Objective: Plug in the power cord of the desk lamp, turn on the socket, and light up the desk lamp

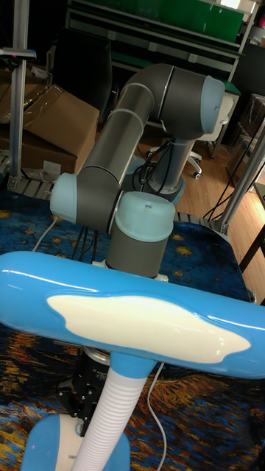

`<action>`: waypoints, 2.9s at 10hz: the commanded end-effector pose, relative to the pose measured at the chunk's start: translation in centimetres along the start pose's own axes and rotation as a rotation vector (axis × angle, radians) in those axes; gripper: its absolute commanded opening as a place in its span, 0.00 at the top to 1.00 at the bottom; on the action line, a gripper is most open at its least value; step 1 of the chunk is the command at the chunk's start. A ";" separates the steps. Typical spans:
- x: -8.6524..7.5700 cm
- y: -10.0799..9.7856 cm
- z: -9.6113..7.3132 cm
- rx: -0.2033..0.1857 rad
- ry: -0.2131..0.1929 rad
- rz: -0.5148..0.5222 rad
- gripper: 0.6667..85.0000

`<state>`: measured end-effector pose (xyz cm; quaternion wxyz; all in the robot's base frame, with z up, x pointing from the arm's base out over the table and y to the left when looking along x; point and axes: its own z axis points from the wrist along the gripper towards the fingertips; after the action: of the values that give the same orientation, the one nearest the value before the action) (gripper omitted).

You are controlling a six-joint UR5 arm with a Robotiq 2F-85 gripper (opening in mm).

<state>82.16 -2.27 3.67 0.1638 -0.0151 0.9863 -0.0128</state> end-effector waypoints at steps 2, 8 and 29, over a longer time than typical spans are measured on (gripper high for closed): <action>-0.1 -0.4 -0.2 -0.010 -0.002 0.010 0.99; -0.8 0.2 -0.1 -0.009 -0.046 0.058 0.99; 1.4 -0.1 -0.5 0.023 -0.048 0.054 0.99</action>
<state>80.90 -2.43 3.49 0.1878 0.0077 0.9819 -0.0220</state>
